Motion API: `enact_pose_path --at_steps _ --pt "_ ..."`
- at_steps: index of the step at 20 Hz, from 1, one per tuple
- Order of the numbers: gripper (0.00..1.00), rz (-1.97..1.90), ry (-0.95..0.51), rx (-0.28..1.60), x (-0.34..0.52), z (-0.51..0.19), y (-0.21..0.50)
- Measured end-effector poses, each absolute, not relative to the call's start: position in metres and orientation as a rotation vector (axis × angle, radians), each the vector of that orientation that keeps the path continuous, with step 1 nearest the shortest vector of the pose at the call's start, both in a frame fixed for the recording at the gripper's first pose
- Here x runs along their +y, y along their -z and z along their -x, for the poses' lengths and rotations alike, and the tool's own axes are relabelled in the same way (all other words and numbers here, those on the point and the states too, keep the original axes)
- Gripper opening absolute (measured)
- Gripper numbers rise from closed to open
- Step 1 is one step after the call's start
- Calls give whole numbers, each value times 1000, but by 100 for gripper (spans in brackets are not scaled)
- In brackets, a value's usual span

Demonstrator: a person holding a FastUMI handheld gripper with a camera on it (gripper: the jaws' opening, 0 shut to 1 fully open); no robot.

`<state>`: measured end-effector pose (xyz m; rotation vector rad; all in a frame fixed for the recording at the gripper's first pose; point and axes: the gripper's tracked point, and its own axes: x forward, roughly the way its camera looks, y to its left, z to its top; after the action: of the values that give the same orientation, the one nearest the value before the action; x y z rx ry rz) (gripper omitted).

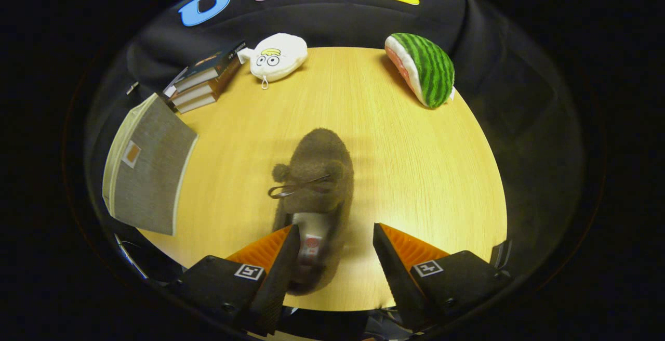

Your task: Open the storage box then place both shoes into the box .Put the left shoe in first, then the right shoe, with the right side of both shoes facing outward in a uniform manner.

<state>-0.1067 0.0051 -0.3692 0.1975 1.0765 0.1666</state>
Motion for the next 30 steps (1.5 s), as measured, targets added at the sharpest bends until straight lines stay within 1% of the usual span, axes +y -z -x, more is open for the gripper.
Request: enact_pose_path --at_steps 2,3,5,6,8,9,12,18,22,25,27,30 --pt "80 -176 -167 1059 7 91 383" --pt "74 -161 -168 1037 12 79 386" --pt "53 -136 -173 1026 19 69 394" --pt "40 -103 -125 1010 10 64 395" --pt "9 -108 -110 1013 10 67 390" --pt "7 -129 -116 1023 14 72 385" --pt "7 -163 -119 1017 21 76 354" --pt "7 -258 -141 940 56 54 250" --pt "7 -300 -196 893 105 39 187" --pt "7 -359 -238 894 150 32 152" --pt "7 -396 -267 899 183 26 135" --pt "7 -418 -304 926 229 29 128"
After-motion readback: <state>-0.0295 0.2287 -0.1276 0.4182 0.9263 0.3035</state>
